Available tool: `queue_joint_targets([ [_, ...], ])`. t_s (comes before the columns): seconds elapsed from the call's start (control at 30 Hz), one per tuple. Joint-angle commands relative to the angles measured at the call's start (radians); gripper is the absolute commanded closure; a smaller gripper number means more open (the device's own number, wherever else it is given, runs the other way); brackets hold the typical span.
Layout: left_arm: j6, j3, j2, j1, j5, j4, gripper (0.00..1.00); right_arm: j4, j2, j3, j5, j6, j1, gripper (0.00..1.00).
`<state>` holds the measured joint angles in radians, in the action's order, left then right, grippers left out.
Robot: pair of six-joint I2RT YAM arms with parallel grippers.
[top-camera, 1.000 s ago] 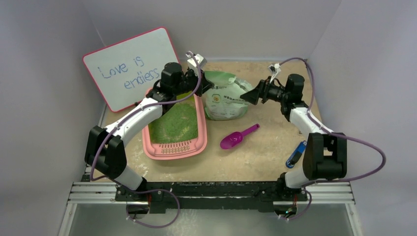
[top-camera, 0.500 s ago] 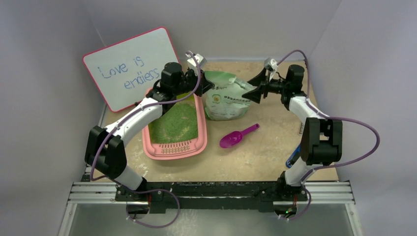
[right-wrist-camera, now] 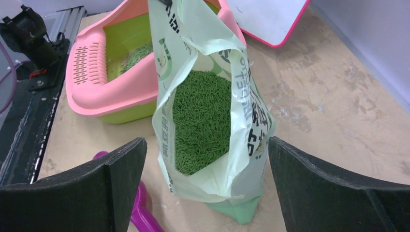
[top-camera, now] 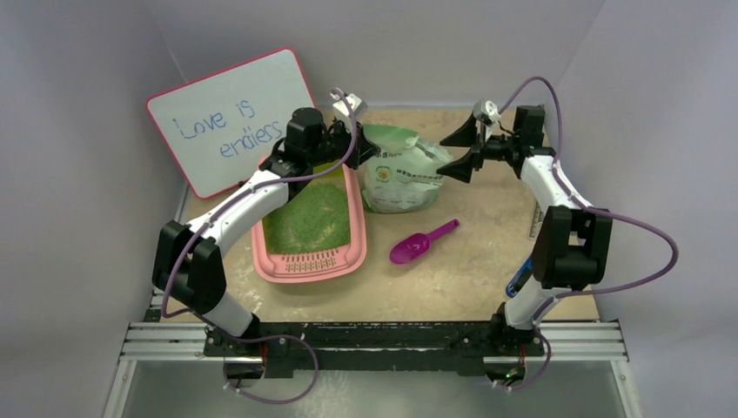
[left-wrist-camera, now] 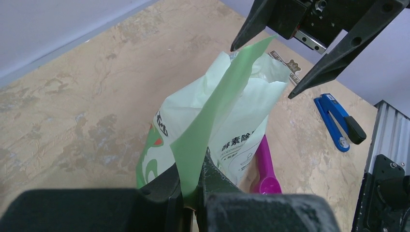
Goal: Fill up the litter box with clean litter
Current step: Close the cat litter bag at the center of the board.
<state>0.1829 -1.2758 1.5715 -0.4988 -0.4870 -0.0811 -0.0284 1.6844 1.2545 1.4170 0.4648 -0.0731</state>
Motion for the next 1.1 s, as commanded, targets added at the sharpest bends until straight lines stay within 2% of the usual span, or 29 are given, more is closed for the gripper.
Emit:
queue_joint_targets([
  [0.0, 0.004, -0.088, -0.031, 0.005, -0.034, -0.140, 1.00, -0.296, 0.046, 0.140, -0.002, 0.246, 0.009, 0.03],
  [0.1, 0.004, -0.089, -0.034, 0.005, -0.036, -0.138, 1.00, -0.520, 0.121, 0.262, -0.045, 0.423, 0.032, 0.03],
  [0.27, -0.001, -0.078, -0.046, 0.005, -0.027, -0.130, 1.00, -0.701, 0.189, 0.386, -0.056, 0.556, 0.051, 0.04],
  [0.37, -0.004, -0.079, -0.044, 0.005, -0.012, -0.129, 1.00, -0.982, 0.221, 0.455, 0.031, 0.788, 0.052, 0.04],
  [0.5, -0.003, -0.090, -0.038, 0.005, -0.007, -0.125, 1.00, -1.317, 0.271, 0.545, 0.074, 1.094, 0.051, 0.04],
  [0.57, -0.005, -0.093, -0.039, 0.005, -0.005, -0.125, 1.00, -1.362, 0.287, 0.560, 0.077, 1.137, 0.051, 0.03],
  [0.7, -0.006, -0.097, -0.036, 0.005, -0.005, -0.126, 1.00, -1.331, 0.287, 0.545, 0.051, 1.119, 0.053, 0.04],
  [0.77, 0.005, -0.100, -0.030, 0.005, -0.008, -0.137, 1.00, -1.232, 0.280, 0.543, 0.004, 0.984, 0.059, 0.12],
  [0.83, 0.012, -0.104, -0.027, 0.005, -0.012, -0.141, 1.00, -1.005, 0.235, 0.494, -0.105, 0.742, 0.093, 0.14],
  [0.9, 0.011, -0.104, -0.028, 0.005, -0.013, -0.138, 1.00, -0.705, 0.148, 0.364, -0.224, 0.532, 0.134, 0.18],
  [0.97, 0.003, -0.099, -0.035, 0.005, -0.006, -0.133, 1.00, -0.419, 0.074, 0.222, -0.300, 0.312, 0.141, 0.28],
  [1.0, -0.002, -0.097, -0.038, 0.005, -0.003, -0.127, 1.00, -0.346, 0.052, 0.190, -0.294, 0.255, 0.141, 0.39],
  [1.03, -0.008, -0.096, -0.040, 0.005, -0.002, -0.120, 1.00, -0.339, 0.041, 0.178, -0.256, 0.255, 0.141, 0.49],
  [1.07, -0.014, -0.094, -0.044, 0.005, 0.001, -0.110, 1.00, -0.352, 0.035, 0.177, -0.230, 0.269, 0.135, 0.54],
])
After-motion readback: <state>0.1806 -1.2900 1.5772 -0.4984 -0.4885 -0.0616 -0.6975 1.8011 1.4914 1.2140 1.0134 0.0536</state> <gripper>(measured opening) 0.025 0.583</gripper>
